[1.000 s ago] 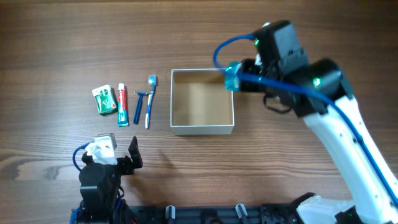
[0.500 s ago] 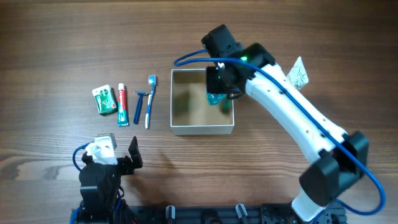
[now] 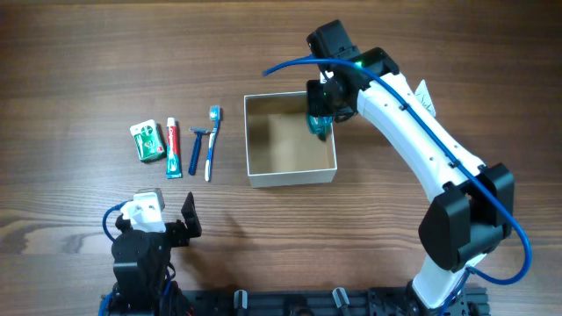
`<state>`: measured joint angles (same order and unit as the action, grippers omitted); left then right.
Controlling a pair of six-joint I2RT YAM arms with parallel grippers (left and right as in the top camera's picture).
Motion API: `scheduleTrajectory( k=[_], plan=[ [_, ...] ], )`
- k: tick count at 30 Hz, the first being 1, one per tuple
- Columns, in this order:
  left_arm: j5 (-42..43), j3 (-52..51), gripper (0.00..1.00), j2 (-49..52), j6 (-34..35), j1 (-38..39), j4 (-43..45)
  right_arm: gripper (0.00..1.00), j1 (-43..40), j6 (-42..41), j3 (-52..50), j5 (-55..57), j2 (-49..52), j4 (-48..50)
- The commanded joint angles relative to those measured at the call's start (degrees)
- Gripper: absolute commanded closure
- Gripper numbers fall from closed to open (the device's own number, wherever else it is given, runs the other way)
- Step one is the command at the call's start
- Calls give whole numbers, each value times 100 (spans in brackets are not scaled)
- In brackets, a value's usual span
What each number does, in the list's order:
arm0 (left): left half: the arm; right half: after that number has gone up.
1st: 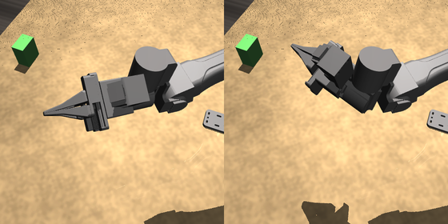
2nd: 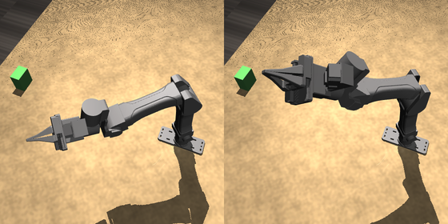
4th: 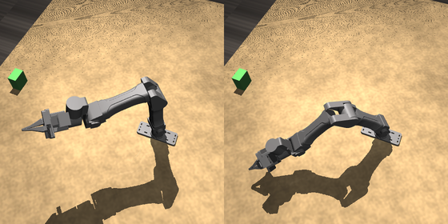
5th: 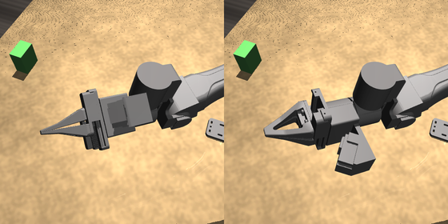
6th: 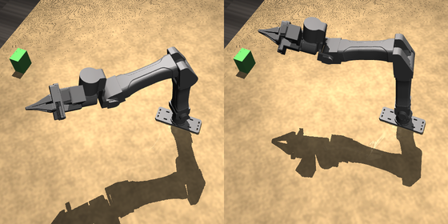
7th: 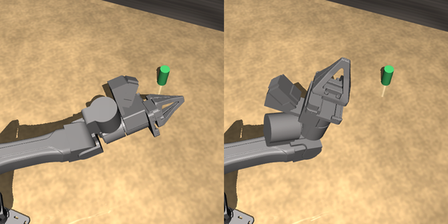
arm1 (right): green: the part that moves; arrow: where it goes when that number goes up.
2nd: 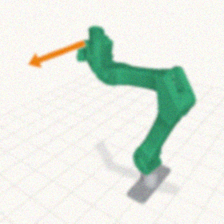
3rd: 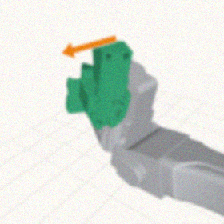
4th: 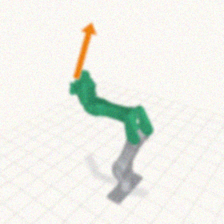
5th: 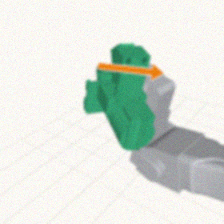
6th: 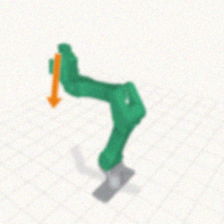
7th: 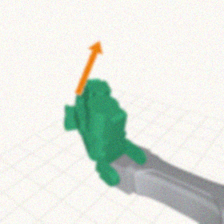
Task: Pack container
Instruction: 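Carry the bottle into the box and release it upright, then grasp the white lotion tube with the right gripper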
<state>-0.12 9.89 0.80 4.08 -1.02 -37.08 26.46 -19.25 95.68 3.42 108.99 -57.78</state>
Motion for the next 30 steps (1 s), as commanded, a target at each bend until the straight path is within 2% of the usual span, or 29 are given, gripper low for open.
scheduleTrajectory(
  k=[1, 7, 8, 9, 10, 12, 18, 23, 25, 28, 30],
  plan=[
    [-37, -90, 0, -48, -87, 26, -20, 69, 26, 275, 72, -44, 55, 61],
    [-37, -90, 0, -48, -87, 26, -20, 54, 24, 275, 72, -44, 55, 157],
    [-37, -90, 0, -48, -87, 26, -20, 47, 26, 275, 72, -46, 55, 188],
    [-37, -90, 0, -48, -87, 26, -20, 33, 26, 278, 72, -44, 55, 210],
    [-37, -90, 0, -48, -87, 26, -20, 24, 26, 278, 72, -44, 55, 229],
    [-37, -90, 0, -46, -87, 26, -20, 14, 26, 275, 72, -44, 55, 249],
    [-37, -90, 0, -48, -87, 26, -20, 14, 24, 284, 74, -42, -166, 232],
    [-37, -90, 0, -48, -87, 26, -20, 12, 0, 271, 295, 15, -1283, -280],
    [-37, -90, 0, -48, -87, 26, -20, 10, -72, 295, 299, 452, -1810, -466],
    [-37, -90, 0, -48, -87, 26, -20, 9, -361, 466, 299, 1191, -2280, -686],
    [-37, -90, 0, -48, -87, 26, -20, 10, -907, 737, 299, 1176, -2371, -791]
  ],
)
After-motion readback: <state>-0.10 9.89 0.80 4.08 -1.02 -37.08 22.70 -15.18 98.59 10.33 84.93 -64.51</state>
